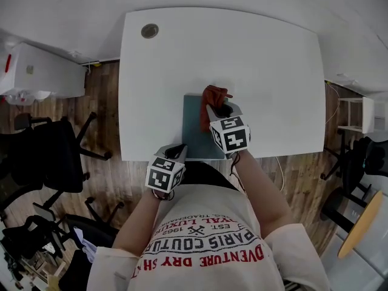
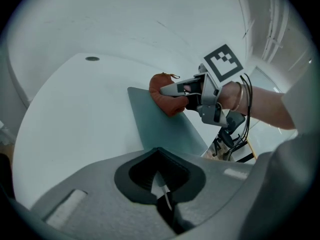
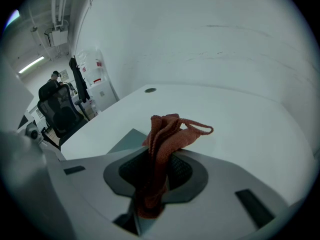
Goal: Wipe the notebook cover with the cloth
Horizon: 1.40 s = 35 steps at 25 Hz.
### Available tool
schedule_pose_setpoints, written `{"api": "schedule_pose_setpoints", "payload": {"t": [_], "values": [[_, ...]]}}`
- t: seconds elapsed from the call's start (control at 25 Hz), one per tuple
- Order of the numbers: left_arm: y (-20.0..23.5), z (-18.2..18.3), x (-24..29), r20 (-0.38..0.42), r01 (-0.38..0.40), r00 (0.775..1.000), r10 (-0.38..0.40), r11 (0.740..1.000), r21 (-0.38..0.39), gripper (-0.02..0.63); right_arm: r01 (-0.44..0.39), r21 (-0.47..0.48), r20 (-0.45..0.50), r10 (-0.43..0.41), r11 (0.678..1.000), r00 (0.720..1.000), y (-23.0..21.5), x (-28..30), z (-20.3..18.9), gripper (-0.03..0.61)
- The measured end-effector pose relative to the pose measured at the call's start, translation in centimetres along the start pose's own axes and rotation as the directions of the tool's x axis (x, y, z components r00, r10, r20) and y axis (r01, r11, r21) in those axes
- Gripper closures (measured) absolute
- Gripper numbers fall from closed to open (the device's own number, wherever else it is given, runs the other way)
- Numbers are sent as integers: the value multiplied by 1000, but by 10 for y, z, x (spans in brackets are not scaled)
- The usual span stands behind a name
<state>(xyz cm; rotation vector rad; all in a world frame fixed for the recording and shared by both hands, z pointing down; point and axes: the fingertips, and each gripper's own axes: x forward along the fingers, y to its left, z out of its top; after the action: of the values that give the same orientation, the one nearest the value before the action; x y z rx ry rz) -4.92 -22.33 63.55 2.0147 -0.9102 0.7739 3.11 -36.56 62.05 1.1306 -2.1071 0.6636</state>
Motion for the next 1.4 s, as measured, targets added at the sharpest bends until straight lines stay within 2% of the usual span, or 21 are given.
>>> {"api": "schedule_pose_setpoints", "payload": {"t": [0.48, 0.76, 0.84, 0.92, 1.08, 1.4], "values": [[-2, 0, 0, 31, -30, 999, 31, 999, -17, 604, 87, 74, -28, -85, 993, 996, -58, -32, -28, 488], [-1, -2, -1, 55, -41, 998, 42, 999, -19, 604, 108, 91, -54, -103, 990, 993, -63, -45, -35, 497], [-1, -1, -1, 58, -36, 998, 37, 999, -24, 604, 69, 122, -26, -66, 990, 997, -50, -53, -26, 499], [-1, -1, -1, 66, -28, 997, 31, 999, -34, 604, -24, 154, 19, 22, 988, 1000, -26, -59, -13, 499], [-2, -1, -3, 85, -15, 996, 20, 998, -60, 604, -169, 127, 40, 165, 977, 985, 27, -59, 1, 499], [0, 0, -3, 113, -2, 994, 10, 997, -72, 604, -257, 101, -7, 259, 961, 966, 101, -29, -7, 499]]}}
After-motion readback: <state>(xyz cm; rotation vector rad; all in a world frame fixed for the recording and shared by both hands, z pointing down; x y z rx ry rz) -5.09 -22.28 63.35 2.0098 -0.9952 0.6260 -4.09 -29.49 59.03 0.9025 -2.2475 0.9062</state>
